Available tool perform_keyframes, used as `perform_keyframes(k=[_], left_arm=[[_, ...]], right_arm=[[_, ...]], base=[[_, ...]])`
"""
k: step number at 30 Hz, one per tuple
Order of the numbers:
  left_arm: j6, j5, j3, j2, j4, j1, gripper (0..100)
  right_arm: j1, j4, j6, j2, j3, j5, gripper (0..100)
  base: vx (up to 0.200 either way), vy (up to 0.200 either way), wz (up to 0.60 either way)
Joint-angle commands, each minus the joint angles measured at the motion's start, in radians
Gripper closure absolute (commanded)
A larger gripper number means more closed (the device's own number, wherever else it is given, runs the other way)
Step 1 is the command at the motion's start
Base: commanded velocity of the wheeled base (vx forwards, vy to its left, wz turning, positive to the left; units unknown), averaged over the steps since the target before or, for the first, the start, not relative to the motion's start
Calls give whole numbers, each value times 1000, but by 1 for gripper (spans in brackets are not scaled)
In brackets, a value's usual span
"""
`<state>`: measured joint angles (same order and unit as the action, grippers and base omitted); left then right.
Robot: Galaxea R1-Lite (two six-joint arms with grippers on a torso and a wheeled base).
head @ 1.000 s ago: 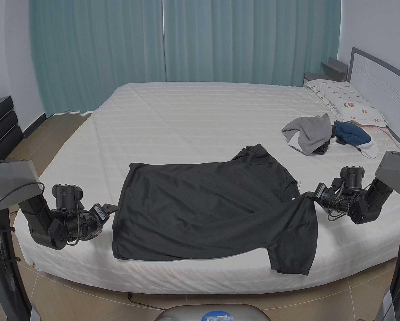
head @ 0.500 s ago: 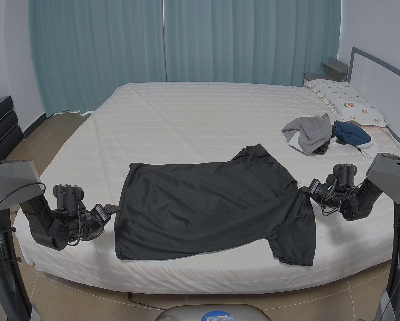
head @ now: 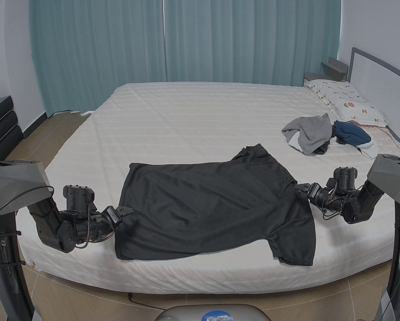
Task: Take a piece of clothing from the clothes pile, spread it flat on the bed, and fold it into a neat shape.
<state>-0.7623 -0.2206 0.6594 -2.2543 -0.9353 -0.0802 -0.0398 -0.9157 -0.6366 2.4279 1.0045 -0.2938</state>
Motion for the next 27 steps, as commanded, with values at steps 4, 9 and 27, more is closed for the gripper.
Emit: perform_keyframes(k=[4,9,27], left_arm=[[0,4,39,-44,1,-13,100],[1,9,65,-59,0,-15,100],[-43,52,59,64,-25,13,100]], right_arm=[[-22,0,2,-93,-119,-38,0],[-29,-3,12,-119,-196,-64,0],[-35,-5,15,-151,-300,-88,0]], base=[[0,0,0],[0,0,0],[0,0,0]])
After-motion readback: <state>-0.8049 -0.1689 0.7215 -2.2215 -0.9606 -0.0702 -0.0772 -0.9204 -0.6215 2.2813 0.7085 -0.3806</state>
